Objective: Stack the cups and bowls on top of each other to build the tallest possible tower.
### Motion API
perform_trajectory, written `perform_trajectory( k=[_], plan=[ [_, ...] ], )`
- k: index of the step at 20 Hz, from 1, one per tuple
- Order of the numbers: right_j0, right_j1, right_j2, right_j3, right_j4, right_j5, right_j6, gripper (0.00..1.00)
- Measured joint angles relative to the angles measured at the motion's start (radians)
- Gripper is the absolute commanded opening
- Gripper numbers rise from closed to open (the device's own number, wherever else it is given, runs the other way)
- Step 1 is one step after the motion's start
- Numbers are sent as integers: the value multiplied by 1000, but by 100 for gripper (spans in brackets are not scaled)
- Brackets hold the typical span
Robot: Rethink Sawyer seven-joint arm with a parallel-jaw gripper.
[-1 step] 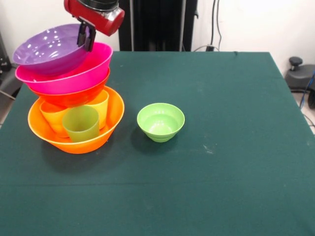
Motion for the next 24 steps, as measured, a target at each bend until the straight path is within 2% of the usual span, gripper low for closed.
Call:
perform_trajectory(
  k=[1, 2, 24],
  plan=[
    [0, 2, 0, -1, 0, 0, 0, 0],
    [0, 5, 0, -2, 0, 0, 0, 100],
    [0, 5, 0, -2, 0, 0, 0, 100]
  ],
)
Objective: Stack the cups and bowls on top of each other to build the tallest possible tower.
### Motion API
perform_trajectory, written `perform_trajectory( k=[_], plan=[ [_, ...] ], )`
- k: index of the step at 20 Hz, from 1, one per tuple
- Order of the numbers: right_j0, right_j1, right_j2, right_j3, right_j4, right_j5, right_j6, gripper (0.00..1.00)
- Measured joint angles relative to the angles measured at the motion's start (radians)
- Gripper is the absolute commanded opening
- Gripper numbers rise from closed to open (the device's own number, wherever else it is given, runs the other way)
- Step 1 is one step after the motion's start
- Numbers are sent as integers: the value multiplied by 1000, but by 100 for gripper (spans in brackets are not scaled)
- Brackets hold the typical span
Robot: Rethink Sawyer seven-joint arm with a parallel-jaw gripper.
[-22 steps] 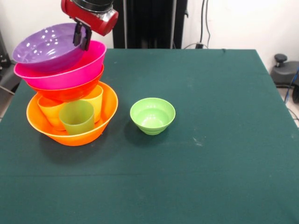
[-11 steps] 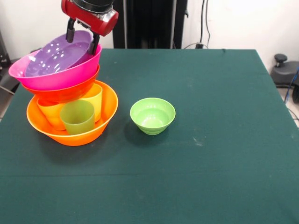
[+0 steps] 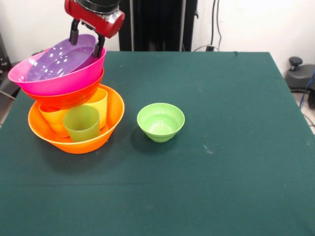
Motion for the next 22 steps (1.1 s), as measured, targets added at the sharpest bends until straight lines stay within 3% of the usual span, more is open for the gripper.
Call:
perform_trajectory(
  k=[9, 22],
  plan=[
    [0, 0, 0, 0, 4, 14, 0, 100],
    [-1, -35, 13, -4, 22, 119, 0, 100]
  ],
)
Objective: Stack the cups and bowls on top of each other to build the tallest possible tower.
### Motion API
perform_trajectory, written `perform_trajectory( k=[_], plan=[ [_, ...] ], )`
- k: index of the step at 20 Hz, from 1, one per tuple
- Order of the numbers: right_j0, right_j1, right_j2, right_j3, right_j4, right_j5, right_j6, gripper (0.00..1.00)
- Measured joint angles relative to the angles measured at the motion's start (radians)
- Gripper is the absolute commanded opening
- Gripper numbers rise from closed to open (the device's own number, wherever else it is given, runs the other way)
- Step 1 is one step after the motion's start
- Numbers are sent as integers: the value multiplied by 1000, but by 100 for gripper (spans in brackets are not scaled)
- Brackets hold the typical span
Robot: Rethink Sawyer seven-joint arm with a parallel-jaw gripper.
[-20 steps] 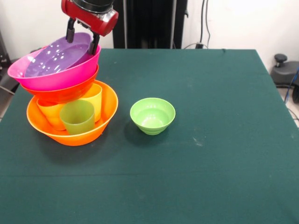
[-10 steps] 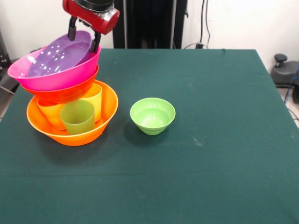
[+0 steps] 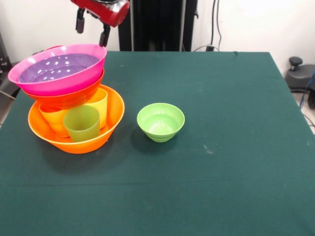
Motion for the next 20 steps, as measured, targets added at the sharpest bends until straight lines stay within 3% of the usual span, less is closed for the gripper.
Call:
perform_trajectory(
  k=[20],
  plan=[
    [-1, -25, 22, -34, 50, 11, 0, 100]
  ],
)
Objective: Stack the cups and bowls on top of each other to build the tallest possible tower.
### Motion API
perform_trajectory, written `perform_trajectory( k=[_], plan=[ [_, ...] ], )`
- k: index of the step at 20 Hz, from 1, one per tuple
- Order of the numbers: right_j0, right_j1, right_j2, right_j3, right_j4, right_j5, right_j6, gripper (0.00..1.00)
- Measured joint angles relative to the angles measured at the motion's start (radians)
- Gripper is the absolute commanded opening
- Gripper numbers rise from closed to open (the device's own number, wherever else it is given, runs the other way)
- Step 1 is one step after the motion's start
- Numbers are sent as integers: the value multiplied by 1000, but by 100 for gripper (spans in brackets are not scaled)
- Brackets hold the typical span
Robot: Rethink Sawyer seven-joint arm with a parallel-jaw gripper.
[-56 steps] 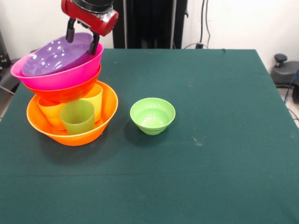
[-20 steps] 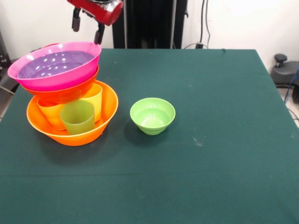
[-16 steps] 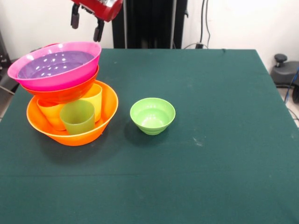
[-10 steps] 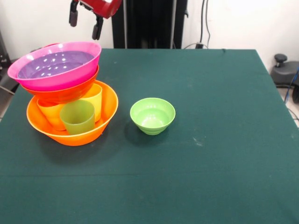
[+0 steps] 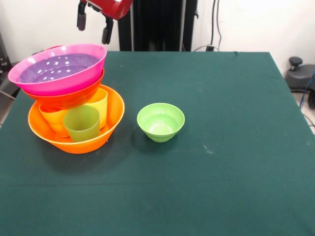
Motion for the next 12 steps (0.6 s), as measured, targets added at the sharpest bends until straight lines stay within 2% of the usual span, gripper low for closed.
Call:
perform_trajectory(
  k=[12],
  plan=[
    [8, 62, 37, -77, 48, 0, 0, 100]
  ],
)
